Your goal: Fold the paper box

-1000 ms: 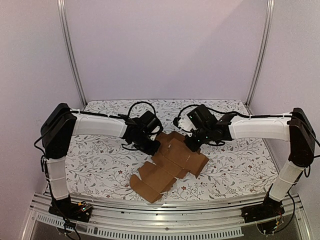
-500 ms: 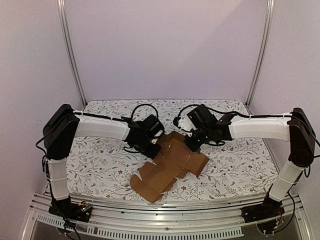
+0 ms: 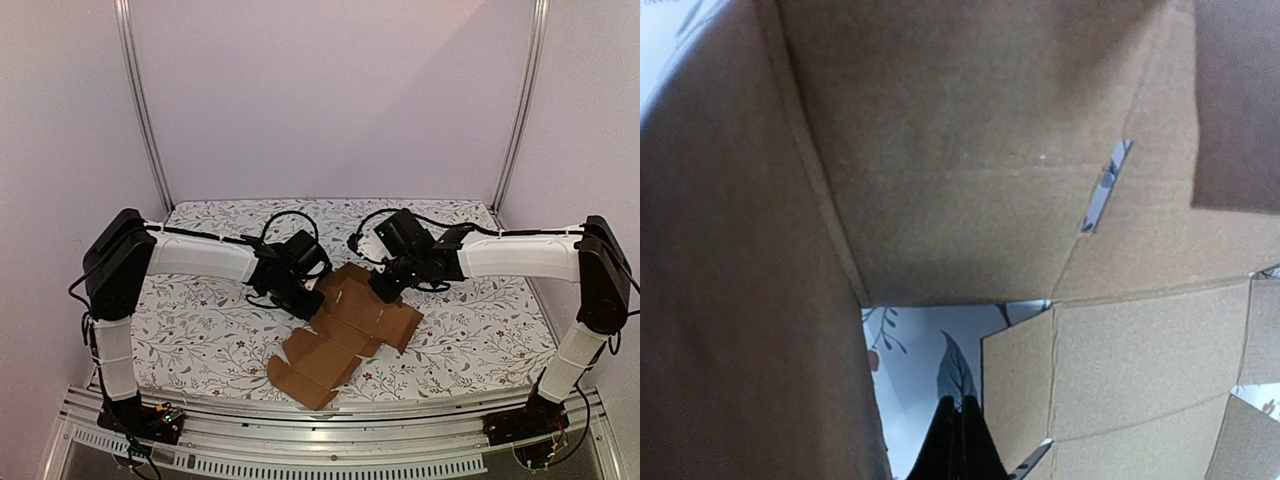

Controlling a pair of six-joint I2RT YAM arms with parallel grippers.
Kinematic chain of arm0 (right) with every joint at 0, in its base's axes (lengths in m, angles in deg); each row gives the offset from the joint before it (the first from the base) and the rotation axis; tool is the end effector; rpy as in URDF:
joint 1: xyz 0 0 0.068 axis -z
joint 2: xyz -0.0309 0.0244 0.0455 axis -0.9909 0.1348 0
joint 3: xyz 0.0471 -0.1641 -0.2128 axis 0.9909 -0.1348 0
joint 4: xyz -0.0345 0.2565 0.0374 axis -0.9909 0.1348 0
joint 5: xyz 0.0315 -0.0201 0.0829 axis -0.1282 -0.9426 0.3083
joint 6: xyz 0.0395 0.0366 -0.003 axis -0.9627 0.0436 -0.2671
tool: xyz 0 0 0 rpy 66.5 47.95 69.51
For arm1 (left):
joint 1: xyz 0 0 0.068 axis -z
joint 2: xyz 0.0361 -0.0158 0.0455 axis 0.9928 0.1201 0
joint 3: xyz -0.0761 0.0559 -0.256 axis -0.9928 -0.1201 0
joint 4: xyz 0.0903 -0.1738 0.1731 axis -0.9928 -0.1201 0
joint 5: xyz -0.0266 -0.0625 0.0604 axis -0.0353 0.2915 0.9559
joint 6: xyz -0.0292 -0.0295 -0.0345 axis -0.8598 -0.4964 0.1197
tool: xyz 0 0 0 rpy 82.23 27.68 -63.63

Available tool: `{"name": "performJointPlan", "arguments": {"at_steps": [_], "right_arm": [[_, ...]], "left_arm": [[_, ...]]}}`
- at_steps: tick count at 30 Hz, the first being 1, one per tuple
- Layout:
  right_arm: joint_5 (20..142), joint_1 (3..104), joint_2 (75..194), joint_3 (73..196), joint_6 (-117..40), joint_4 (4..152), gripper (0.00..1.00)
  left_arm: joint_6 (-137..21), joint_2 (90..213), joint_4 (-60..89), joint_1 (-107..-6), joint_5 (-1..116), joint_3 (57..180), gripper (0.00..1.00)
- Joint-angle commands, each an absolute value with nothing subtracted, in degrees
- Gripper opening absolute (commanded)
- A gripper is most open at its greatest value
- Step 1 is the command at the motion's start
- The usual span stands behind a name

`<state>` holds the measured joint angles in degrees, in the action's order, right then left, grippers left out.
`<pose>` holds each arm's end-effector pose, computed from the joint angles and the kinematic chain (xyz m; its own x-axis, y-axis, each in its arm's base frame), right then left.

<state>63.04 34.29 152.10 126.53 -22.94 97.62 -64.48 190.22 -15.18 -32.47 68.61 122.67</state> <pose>0.2515 0.2689 0.2158 -0.4155 -0.6855 -0.5979 -0.7244 0.6469 -0.2383 0.2576 -0.3114 0.1507 -0.7849 0.4688 -0.4052 0.5437 0.8347 -0.0875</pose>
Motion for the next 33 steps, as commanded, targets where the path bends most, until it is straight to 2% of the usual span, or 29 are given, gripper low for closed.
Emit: {"name": "performJointPlan", "arguments": {"at_steps": [1,10,23,33], "right_arm": [[61.4,34.8,152.2,127.4,-24.4,97.0,0.0],[60.5,34.7,152.5,127.2,-24.6,97.1,0.0],[60.3,34.8,152.1,126.2,-24.5,96.8,0.0],[59.6,34.8,151.0,125.1,-23.3,96.7,0.0]], "left_arm": [[-65.5,187.7,-13.5,-30.8,63.3,120.6,0.0],[-66.2,187.8,-11.5,-28.6,59.7,120.8,0.0],[-66.3,191.7,-8.4,-26.1,62.2,119.7,0.0],[-63.6,187.2,-9.6,-26.2,62.5,120.0,0.0]]}}
